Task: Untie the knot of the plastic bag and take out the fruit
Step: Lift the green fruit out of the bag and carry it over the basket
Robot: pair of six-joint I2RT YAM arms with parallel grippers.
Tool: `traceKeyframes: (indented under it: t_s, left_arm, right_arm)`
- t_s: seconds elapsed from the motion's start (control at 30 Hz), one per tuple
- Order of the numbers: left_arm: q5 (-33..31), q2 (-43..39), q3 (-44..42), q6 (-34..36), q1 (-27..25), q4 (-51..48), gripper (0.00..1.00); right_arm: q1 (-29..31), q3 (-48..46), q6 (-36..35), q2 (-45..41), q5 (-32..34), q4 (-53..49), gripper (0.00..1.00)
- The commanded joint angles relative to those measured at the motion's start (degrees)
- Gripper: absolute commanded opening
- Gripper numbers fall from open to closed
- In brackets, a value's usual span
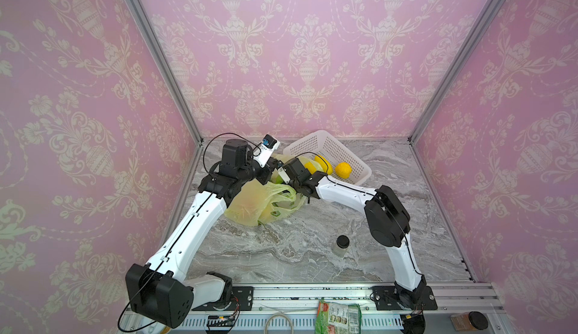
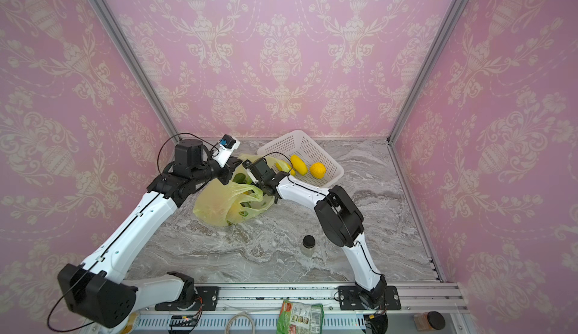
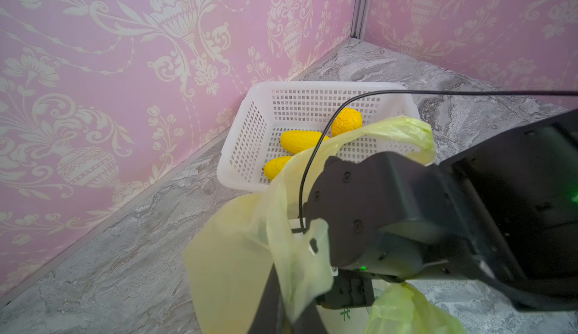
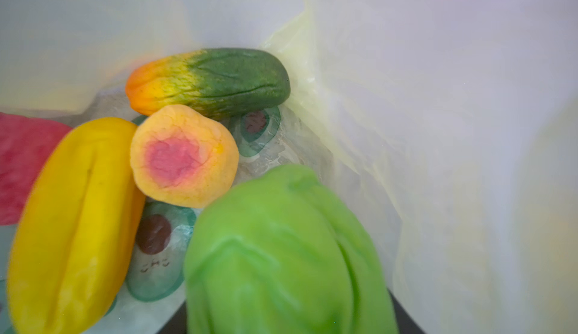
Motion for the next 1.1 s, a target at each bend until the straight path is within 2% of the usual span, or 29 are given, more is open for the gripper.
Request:
traceKeyframes:
  t_s: [0.0, 0.23, 0.47, 0.67, 0.87, 1.07]
  left_arm:
    - [-0.63, -0.85, -0.38, -0.29, -0.10, -0.10, 0.08]
    - [-1.08, -0.66, -0.30, -0.38, -0.14, -0.14, 0.08]
    - [-1.43, -0.57, -0.34, -0.38, -0.10, -0.27, 0.09]
    - [-1.61, -0.22, -0.21, -0.47, -0.10, -0.45, 0.10]
    - [-1.56, 0.13, -0.14, -0.64, -0.12, -0.54, 0.10]
    - [-1.54, 0.13, -0.06, -0.73, -0.19, -0.58, 0.10]
  right_arm:
    - [0.33, -4.16, 0.06, -5.80, -2.25, 4.13, 0.40]
    - [0.24, -13.12, -0.09, -15.54, -4.39, 8.32, 0.37]
    - [0.15, -17.97, -0.09, -22.14, -4.11, 9.51, 0.34]
    - [0.07, -31.22, 0.60, -35.86, -6.07, 18.57, 0.31]
    - [-1.55, -48.32, 1.86, -50.20, -1.56, 37.73, 0.25]
    - [-8.93, -53.32, 8.25, -52.93, 5.39, 42.62, 0.23]
